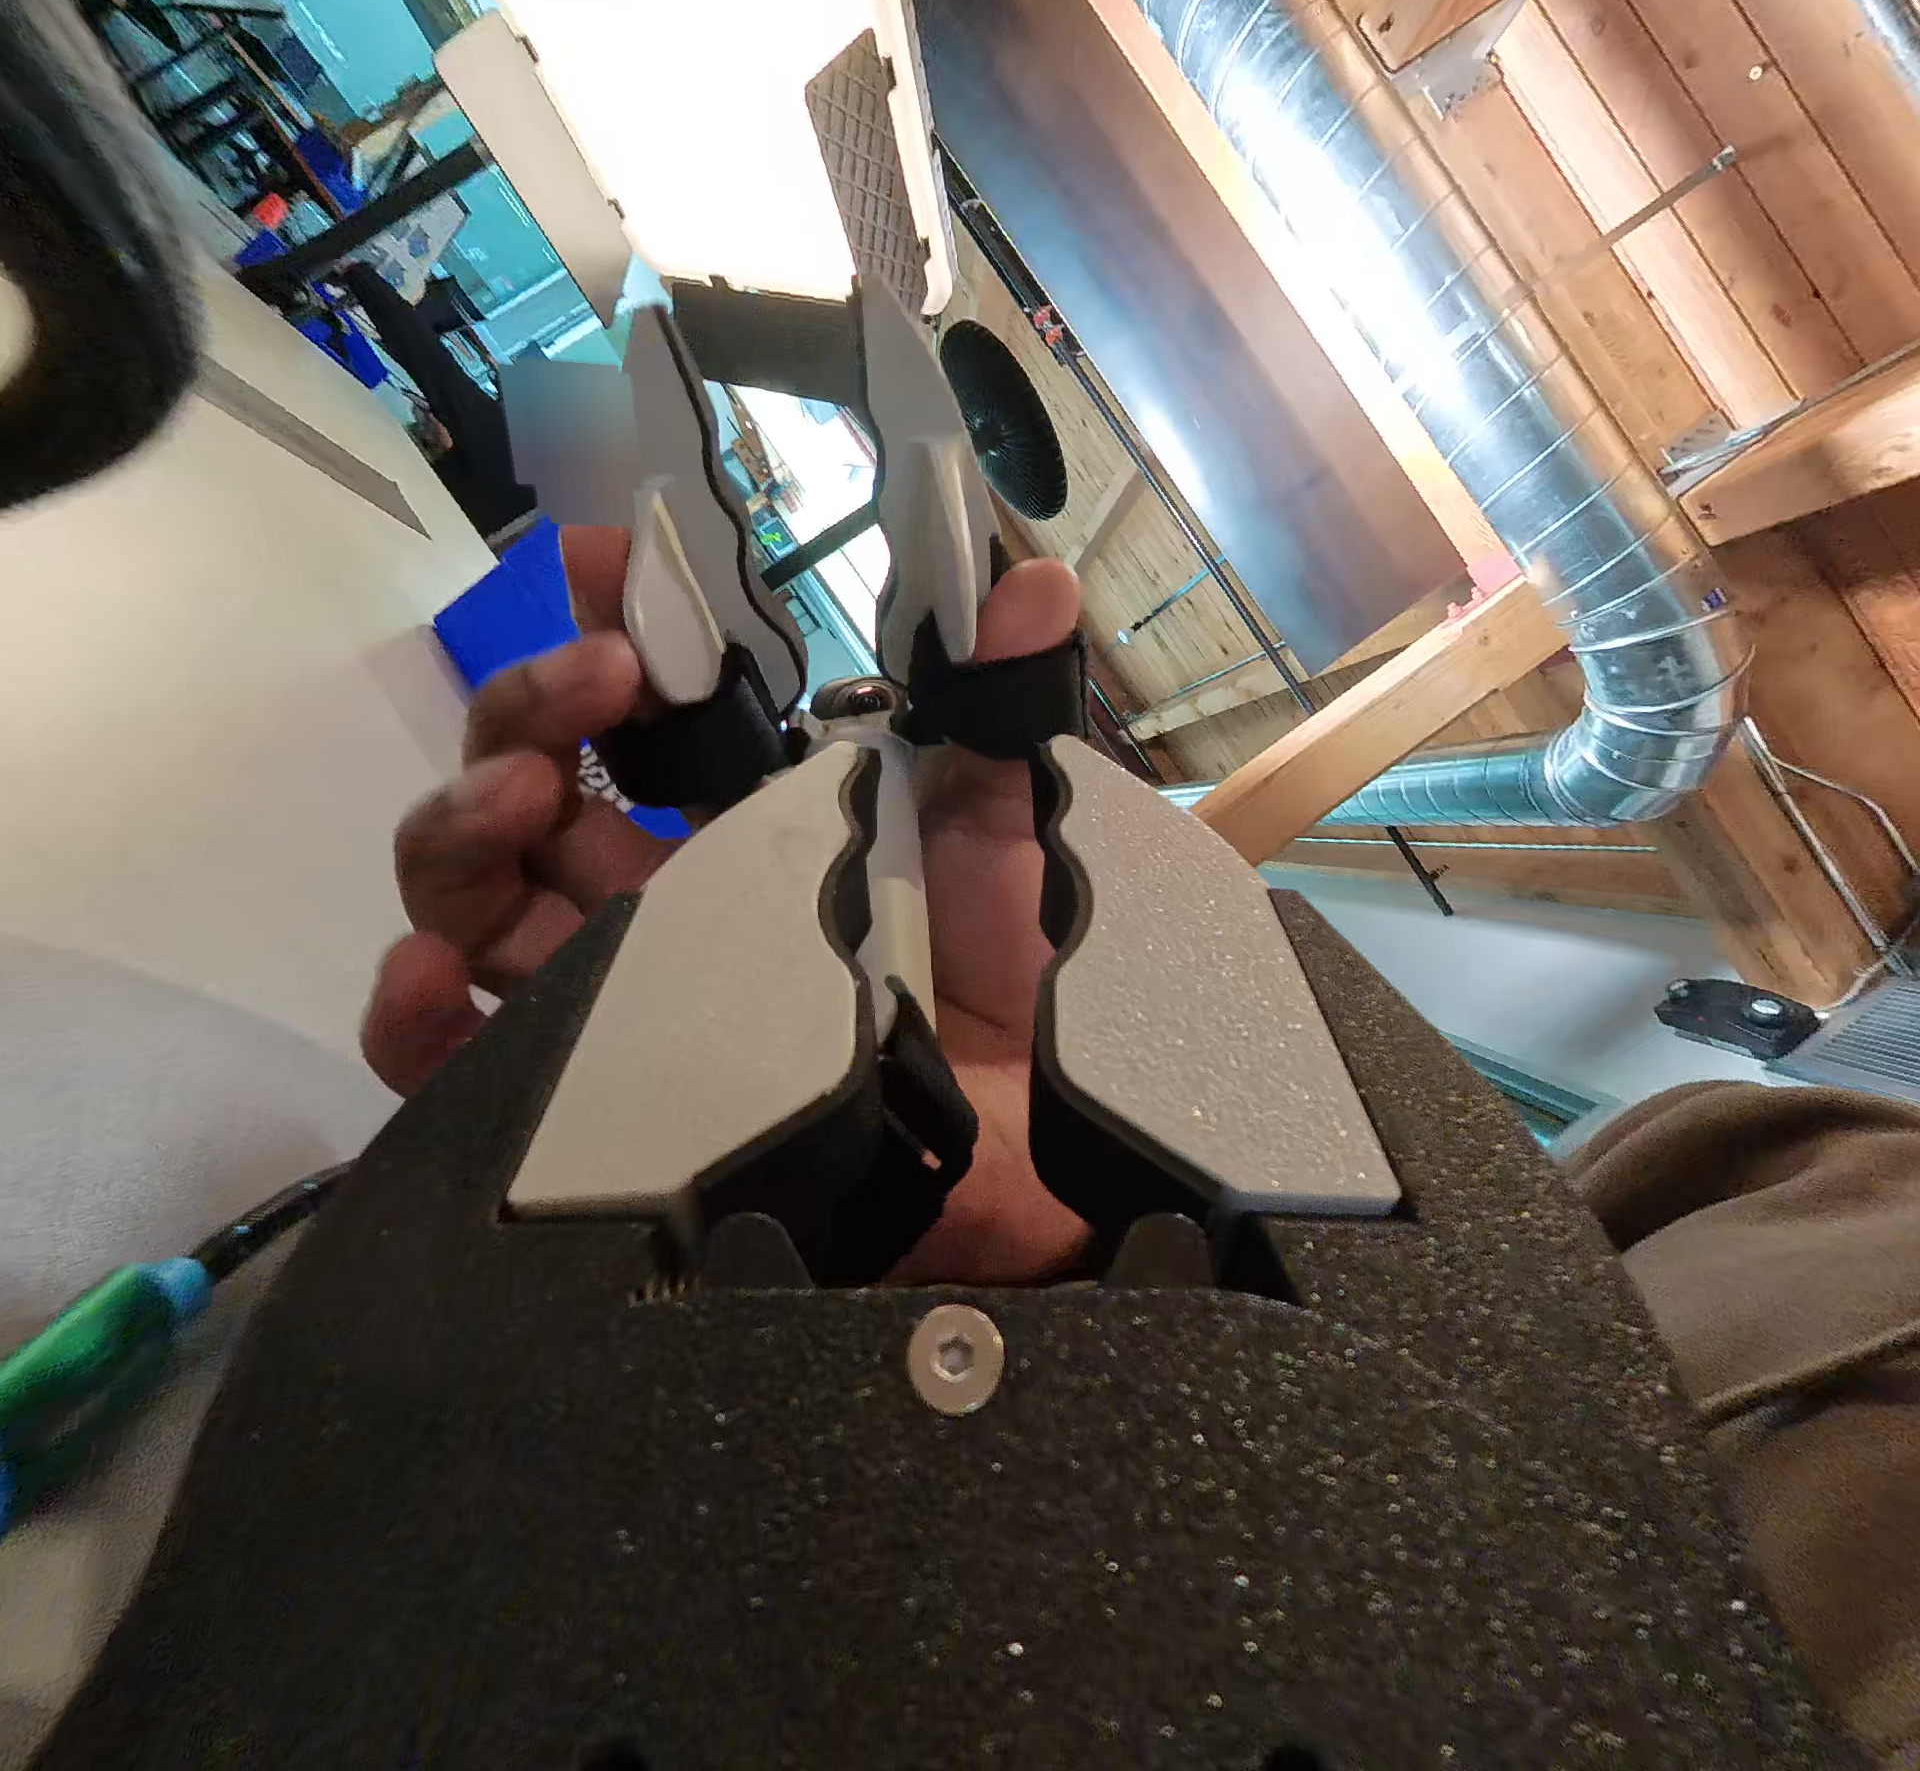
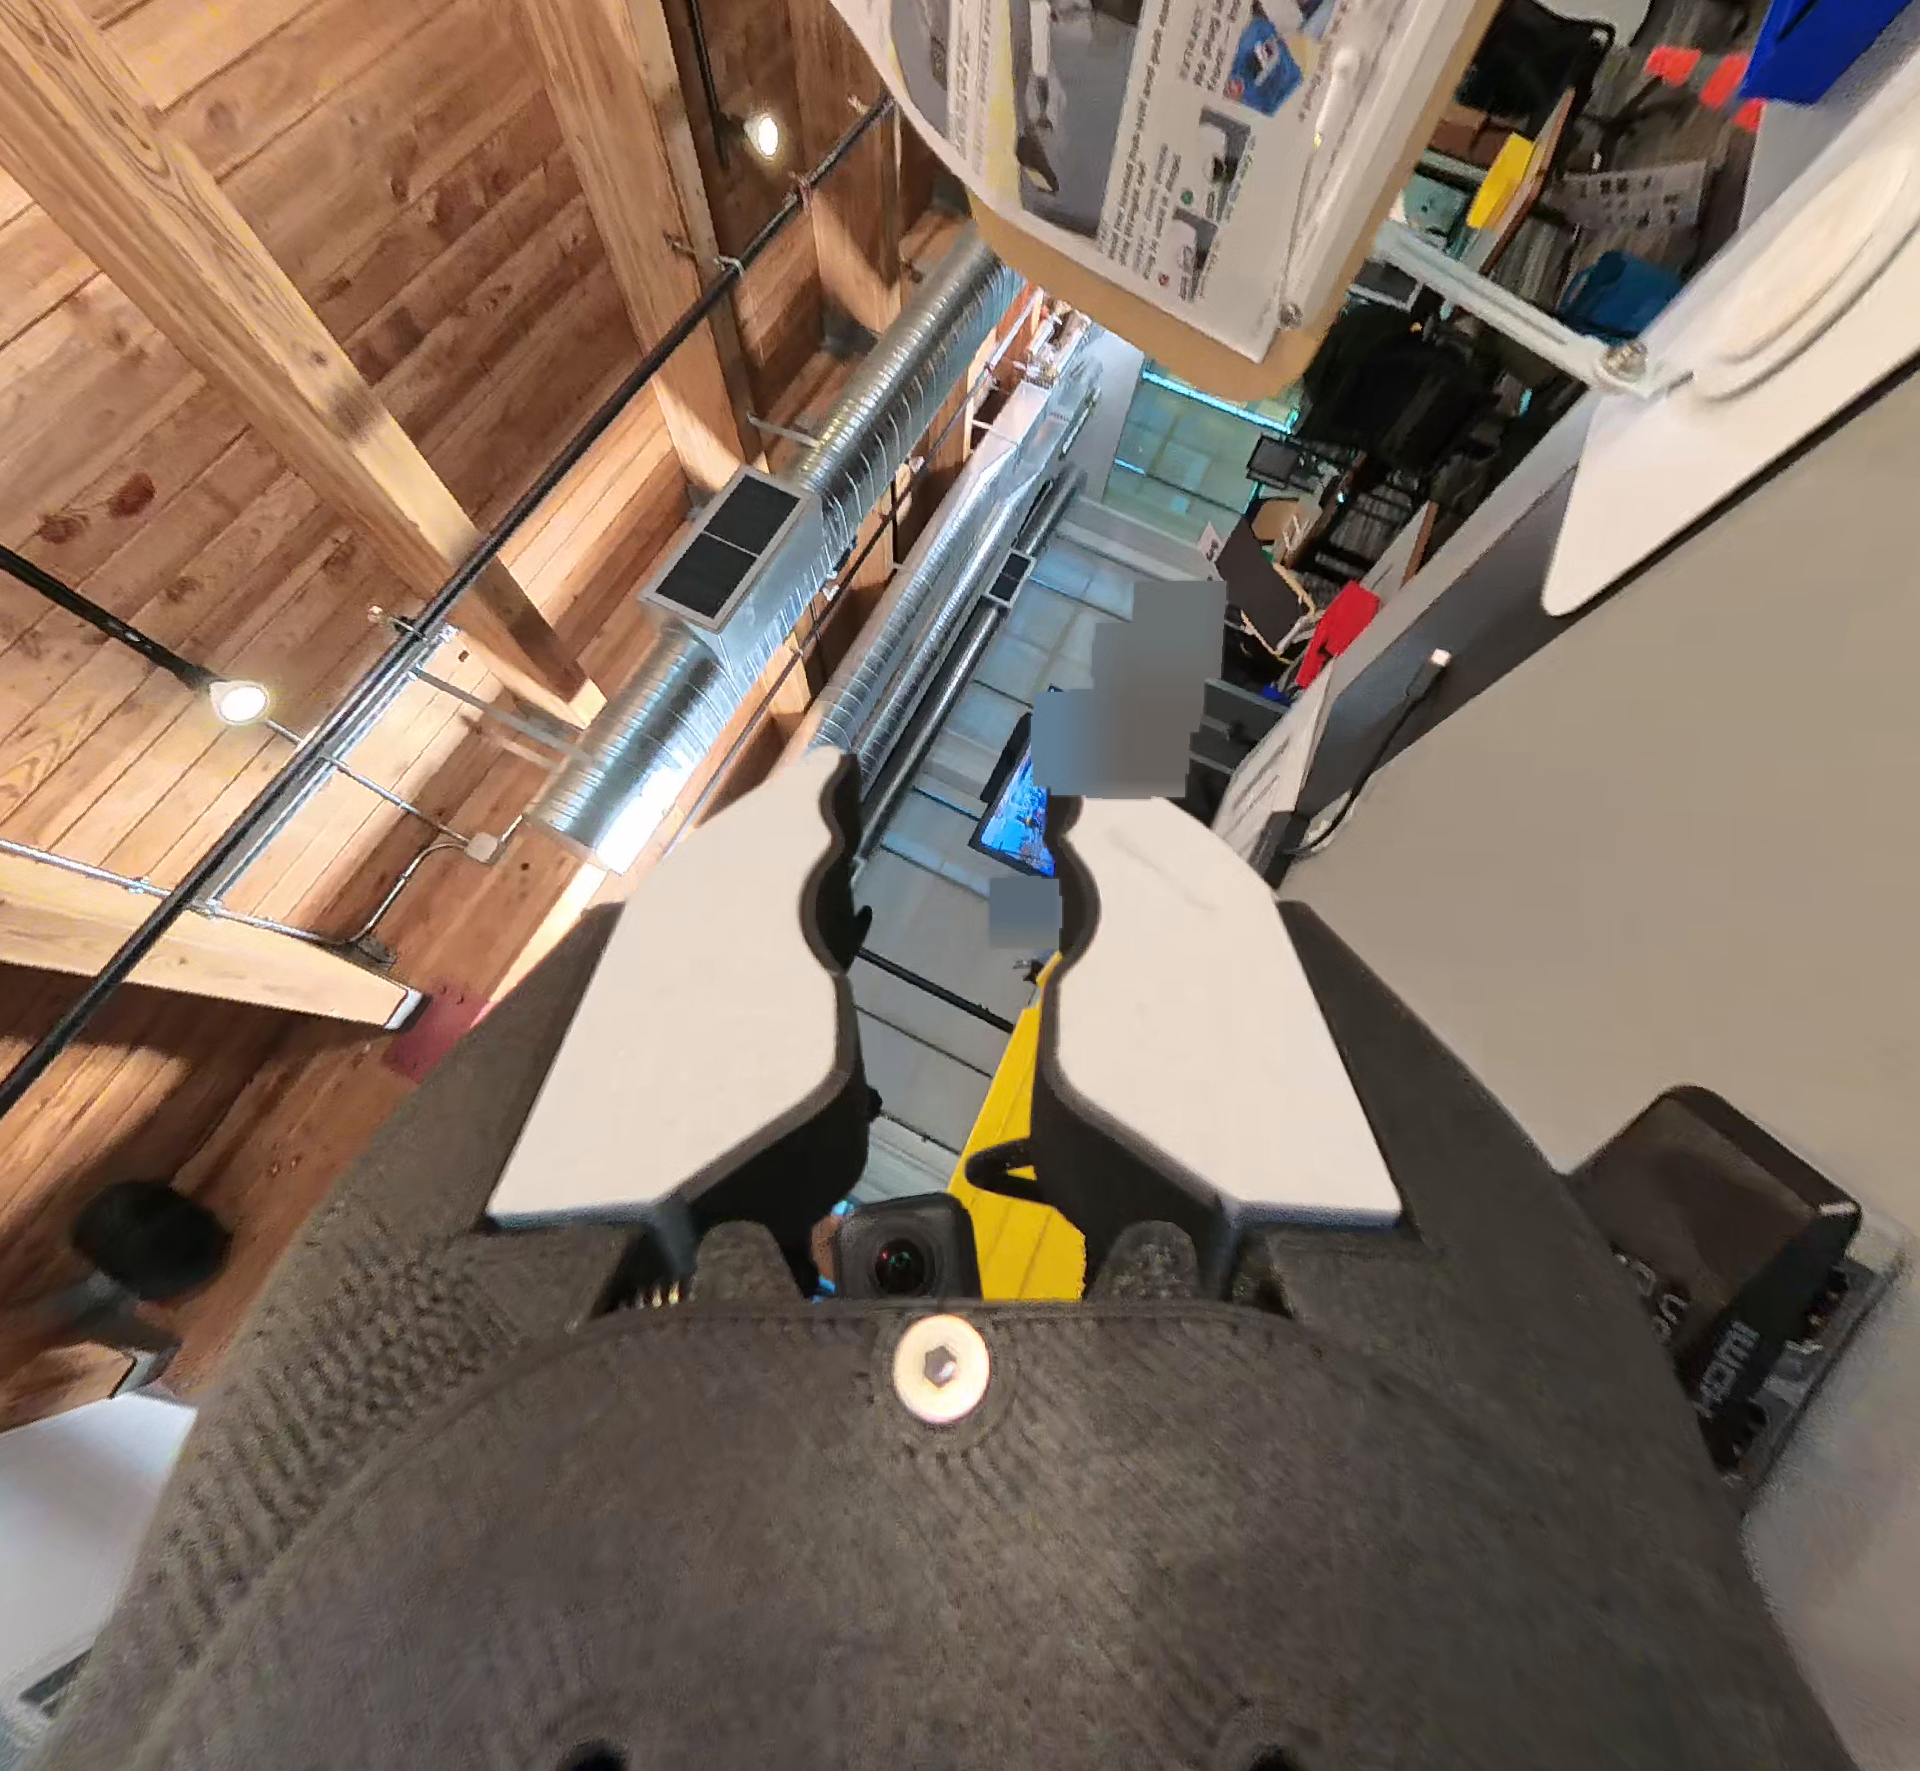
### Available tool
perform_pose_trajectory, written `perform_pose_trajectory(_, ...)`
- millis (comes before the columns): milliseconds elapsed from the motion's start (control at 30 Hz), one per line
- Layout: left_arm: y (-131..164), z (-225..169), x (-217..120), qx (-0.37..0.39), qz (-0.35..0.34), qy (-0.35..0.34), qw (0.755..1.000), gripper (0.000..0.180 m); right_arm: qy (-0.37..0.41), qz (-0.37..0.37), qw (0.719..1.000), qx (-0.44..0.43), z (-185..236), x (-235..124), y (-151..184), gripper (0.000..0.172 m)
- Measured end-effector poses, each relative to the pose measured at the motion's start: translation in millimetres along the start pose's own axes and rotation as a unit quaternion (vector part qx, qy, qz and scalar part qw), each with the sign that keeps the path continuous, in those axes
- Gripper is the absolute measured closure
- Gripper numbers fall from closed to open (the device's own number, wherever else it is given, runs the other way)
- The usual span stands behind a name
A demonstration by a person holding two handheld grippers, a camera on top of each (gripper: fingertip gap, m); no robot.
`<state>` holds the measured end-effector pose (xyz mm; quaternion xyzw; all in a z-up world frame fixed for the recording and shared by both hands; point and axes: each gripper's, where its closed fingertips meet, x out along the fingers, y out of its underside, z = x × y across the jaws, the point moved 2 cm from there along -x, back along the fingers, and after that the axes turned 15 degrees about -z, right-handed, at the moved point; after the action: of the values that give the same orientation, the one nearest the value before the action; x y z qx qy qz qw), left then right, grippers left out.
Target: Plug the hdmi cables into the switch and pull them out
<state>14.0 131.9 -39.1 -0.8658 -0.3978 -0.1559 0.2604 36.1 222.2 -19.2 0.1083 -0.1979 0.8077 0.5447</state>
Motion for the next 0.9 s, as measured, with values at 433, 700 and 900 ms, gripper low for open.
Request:
perform_pose_trajectory(433,0,-15,-4,0.036,-0.045,0.016,0.998,0.135,-0.065,0.033,0.989,-0.132,35,-3,14,0.153)
perform_pose_trajectory(700,-40,53,-41,0.14,0.002,-0.207,0.968,0.15,0.073,0.279,0.896,-0.337,-61,-18,17,0.118)
perform_pose_trajectory(900,-49,101,-72,0.139,0.103,-0.341,0.924,0.137,0.085,0.49,0.74,-0.452,-118,-46,22,0.102)
